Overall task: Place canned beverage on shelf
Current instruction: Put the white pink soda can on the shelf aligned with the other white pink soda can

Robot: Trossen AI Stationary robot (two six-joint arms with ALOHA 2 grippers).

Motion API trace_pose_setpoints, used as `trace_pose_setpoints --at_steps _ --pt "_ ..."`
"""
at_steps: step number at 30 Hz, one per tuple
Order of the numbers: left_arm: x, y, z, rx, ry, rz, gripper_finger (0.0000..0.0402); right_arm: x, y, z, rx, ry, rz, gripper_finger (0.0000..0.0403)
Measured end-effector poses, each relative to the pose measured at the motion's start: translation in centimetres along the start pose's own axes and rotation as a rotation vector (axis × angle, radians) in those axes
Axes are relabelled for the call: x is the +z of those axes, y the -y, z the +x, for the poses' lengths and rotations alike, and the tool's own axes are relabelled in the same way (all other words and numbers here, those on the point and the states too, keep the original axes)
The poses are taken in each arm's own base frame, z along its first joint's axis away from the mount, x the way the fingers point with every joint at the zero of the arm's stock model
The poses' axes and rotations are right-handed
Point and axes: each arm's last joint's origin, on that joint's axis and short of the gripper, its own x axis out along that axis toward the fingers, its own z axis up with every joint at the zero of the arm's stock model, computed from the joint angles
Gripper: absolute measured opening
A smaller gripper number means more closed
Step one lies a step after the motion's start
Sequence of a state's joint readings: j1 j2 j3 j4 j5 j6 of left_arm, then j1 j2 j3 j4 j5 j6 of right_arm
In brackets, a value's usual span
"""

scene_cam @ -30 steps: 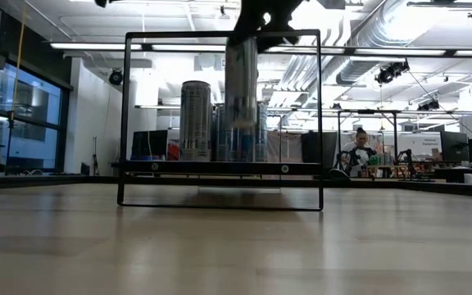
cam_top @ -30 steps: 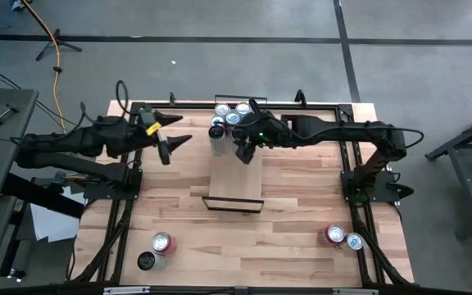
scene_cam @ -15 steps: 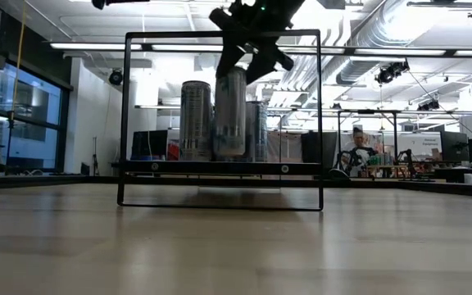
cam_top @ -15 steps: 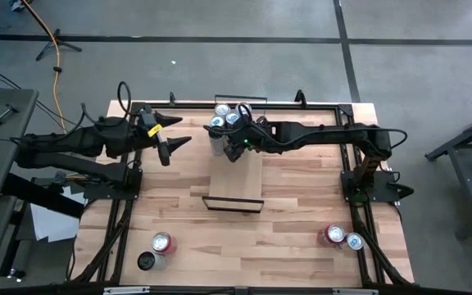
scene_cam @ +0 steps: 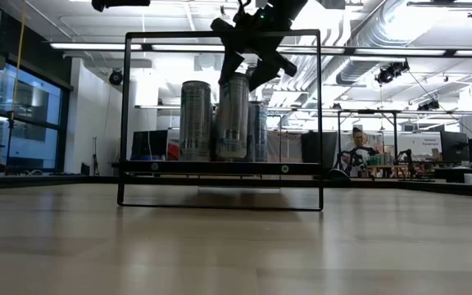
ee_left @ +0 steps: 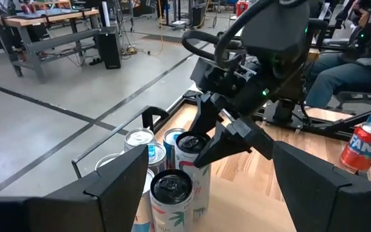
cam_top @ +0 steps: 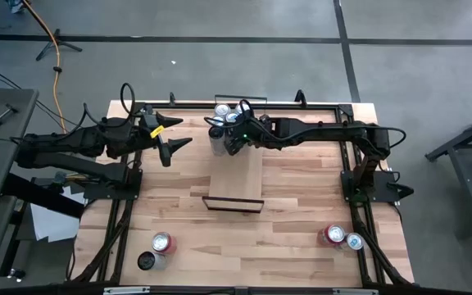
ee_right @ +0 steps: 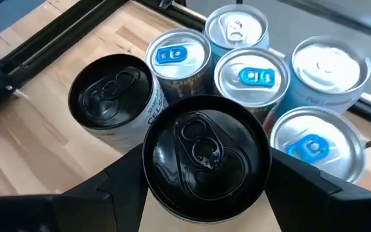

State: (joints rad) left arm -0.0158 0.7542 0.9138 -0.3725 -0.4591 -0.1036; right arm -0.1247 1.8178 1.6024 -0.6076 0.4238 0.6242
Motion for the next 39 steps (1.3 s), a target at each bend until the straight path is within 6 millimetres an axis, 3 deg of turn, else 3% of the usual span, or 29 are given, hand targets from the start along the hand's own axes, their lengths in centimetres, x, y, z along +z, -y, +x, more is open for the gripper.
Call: trace_pose_setpoints --at_steps 14,39 --pt "-0.1 0.0 0.0 0.001 -0.008 -0.014 0.0287 -0.5 -0.5 1.6 0.016 -0.013 0.003 0.0254" --pt "-0.1 0.0 0.0 0.0 -0.014 -0.019 0.0287 -0.5 -0.3 1.8 0.004 -0.012 -0.073 0.0274"
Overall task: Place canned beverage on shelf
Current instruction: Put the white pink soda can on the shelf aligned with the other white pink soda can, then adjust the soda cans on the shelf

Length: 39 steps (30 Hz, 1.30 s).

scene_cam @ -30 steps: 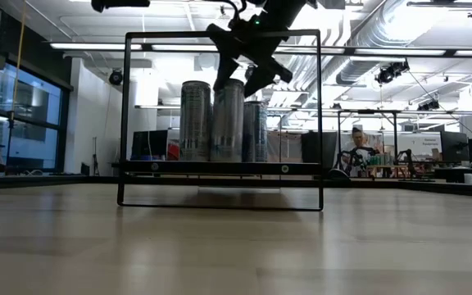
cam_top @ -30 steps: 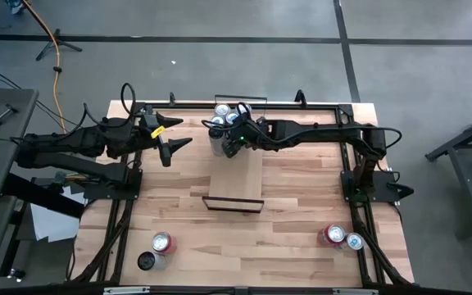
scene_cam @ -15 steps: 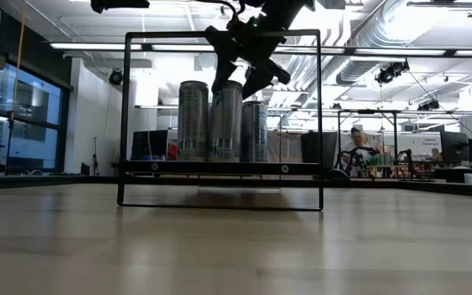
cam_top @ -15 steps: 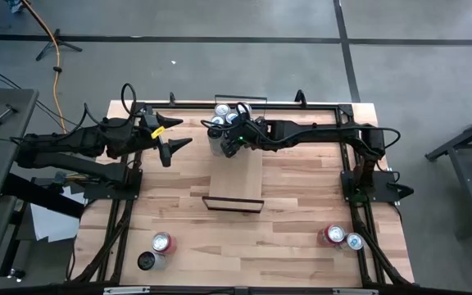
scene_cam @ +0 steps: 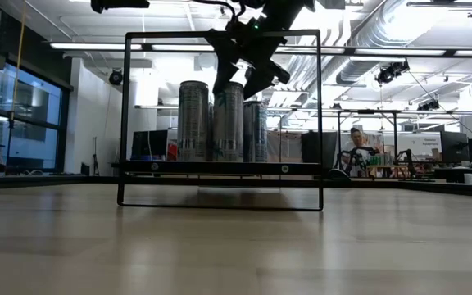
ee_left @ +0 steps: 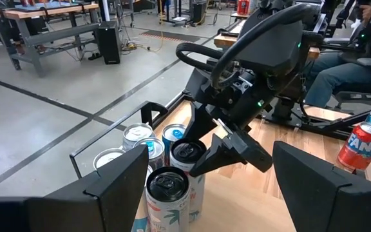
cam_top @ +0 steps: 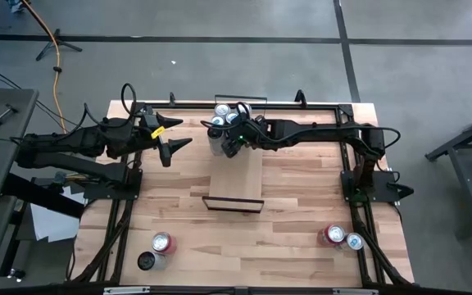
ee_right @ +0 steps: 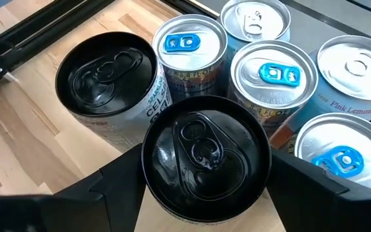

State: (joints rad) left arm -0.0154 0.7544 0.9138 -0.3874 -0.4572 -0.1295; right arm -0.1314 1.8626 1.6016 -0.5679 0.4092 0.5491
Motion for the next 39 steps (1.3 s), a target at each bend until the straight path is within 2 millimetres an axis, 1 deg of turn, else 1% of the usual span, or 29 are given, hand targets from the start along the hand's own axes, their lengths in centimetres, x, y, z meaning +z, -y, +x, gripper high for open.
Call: trace_pose_setpoints --at_steps 14,18,24,27,31,34,37,39 --pt "0.0 0.0 0.0 0.0 0.0 0.001 0.0287 0.0 0.0 0.0 0.0 0.0 0.001 0.0281" --pt "0.0 0.0 0.0 0.0 0.0 0.001 0.0287 0.2 0.0 -0.2 -0.002 0.013 0.007 0.0304" --pt "0.0 0.0 0.0 0.0 0.0 0.001 0.0287 0.2 0.1 -0.3 -0.005 0.007 -0.005 0.0357" --pt "0.0 0.0 0.0 0.0 -0.001 0.002 0.0287 0.4 0.4 -1.3 -0.006 0.001 -0.042 0.0376" --pt "0.0 0.0 0.0 0.001 -0.001 0.002 0.0287 1.1 1.0 -3.1 0.002 0.018 -0.094 0.0382" --pt "0.0 0.0 0.0 0.001 -0.001 0.001 0.0287 1.9 1.6 -4.9 0.018 0.058 -0.132 0.0382" --pt "0.0 0.0 0.0 0.012 0.0 -0.008 0.0287 2.7 2.4 -7.3 0.032 0.093 -0.145 0.0382" --pt "-0.1 0.0 0.2 0.052 -0.008 -0.012 0.0287 3.0 3.1 -8.9 0.036 0.104 -0.155 0.0382"
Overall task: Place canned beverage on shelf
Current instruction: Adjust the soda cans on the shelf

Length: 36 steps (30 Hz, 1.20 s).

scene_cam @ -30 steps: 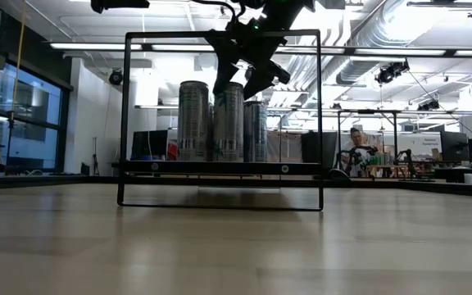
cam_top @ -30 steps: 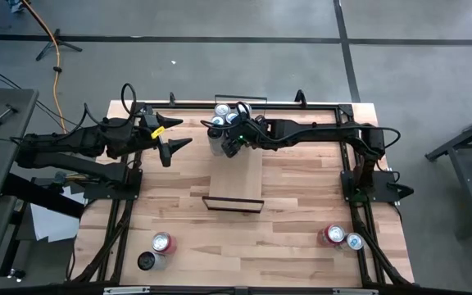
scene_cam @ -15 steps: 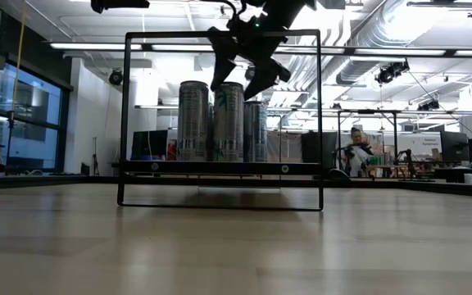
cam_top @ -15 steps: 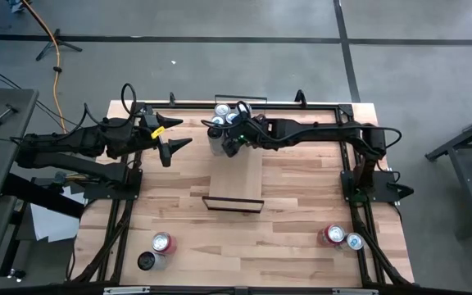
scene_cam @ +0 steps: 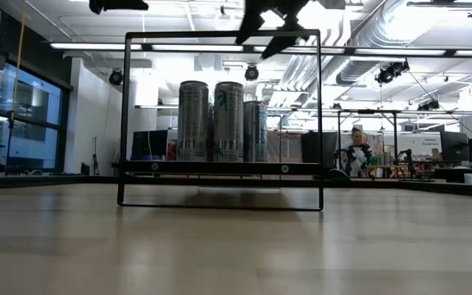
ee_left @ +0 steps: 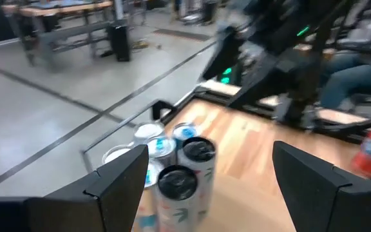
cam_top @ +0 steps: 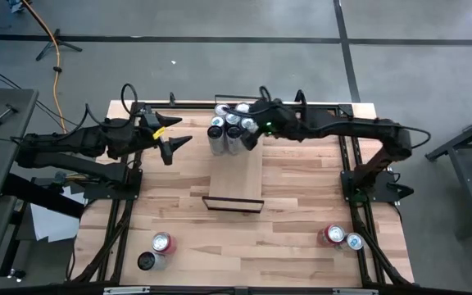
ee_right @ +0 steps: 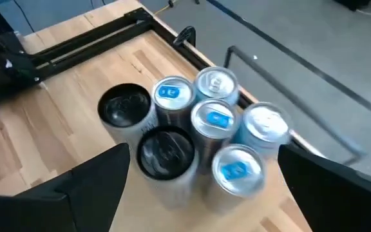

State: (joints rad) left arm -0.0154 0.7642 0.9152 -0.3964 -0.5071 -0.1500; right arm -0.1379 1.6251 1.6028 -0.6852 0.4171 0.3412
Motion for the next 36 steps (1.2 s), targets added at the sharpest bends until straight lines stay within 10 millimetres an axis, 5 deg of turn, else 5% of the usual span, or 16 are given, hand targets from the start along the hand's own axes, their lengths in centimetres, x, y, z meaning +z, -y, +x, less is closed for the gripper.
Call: trace_pose_setpoints --at_steps 7,15,19,23,28,33,36 --pt "-3.7 0.0 2.7 0.054 -0.07 0.124 0.0252 -0.8 1.3 -5.2 0.006 -0.074 -0.061 0.0382" --pt "-12.2 -1.5 4.4 0.027 -0.071 -0.098 0.0024 -4.2 0.9 -9.3 -0.015 -0.288 -0.074 0.0382" --pt "-15.5 -2.0 5.1 0.046 -0.122 -0.198 0.0011 -6.6 -0.5 -9.7 -0.018 -0.371 -0.17 0.0382" --pt "-16.7 -2.0 5.9 0.067 -0.132 -0.25 0.0003 -9.5 -1.4 -8.9 -0.046 -0.425 -0.167 0.0372" --pt "-17.2 -2.2 7.2 0.106 -0.138 -0.25 0.0001 -13.1 -2.1 -8.4 -0.104 -0.509 -0.183 0.027" --pt "-18.1 -2.5 8.6 0.162 -0.158 -0.255 0.0 -14.0 -3.0 -8.6 -0.084 -0.482 -0.149 0.0054" --pt "-18.2 -2.7 9.4 0.177 -0.131 -0.269 0.0 -13.9 -3.4 -8.6 -0.068 -0.433 -0.118 0.0024"
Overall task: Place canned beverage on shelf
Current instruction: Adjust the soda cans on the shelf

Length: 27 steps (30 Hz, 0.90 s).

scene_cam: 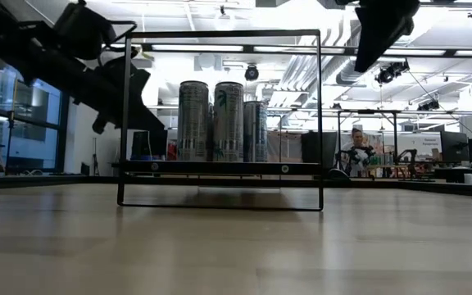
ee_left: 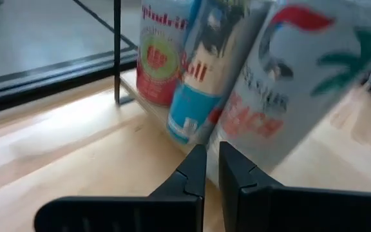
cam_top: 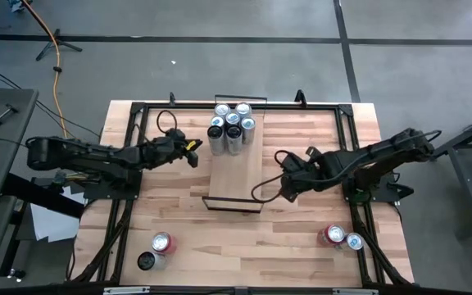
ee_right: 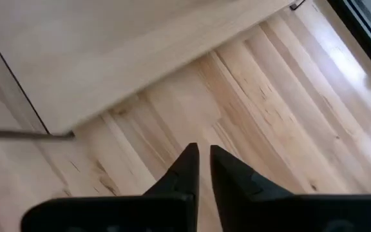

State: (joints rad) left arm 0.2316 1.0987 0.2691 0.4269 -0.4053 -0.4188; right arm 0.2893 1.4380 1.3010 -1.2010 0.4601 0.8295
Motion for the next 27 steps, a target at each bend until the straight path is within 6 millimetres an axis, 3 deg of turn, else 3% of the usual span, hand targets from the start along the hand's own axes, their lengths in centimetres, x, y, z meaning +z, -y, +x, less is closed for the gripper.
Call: trace_pose_setpoints --at_steps 3,8,17,27 --pt "0.1 0.2 0.8 0.004 0.007 -0.022 0.0 0.1 0.0 0.1 0.001 0.008 0.035 0.004" --pt "0.2 0.8 2.1 0.017 -0.026 -0.017 0.0 0.2 0.1 0.1 -0.002 0.01 0.037 0.0006" --pt "0.9 2.0 3.9 0.012 -0.049 -0.009 0.0 0.2 0.1 0.1 -0.001 0.01 0.046 0.0002" --pt "1.3 2.1 3.8 0.02 -0.073 0.026 0.0 0.2 0.0 0.1 0.002 0.012 0.047 0.0001"
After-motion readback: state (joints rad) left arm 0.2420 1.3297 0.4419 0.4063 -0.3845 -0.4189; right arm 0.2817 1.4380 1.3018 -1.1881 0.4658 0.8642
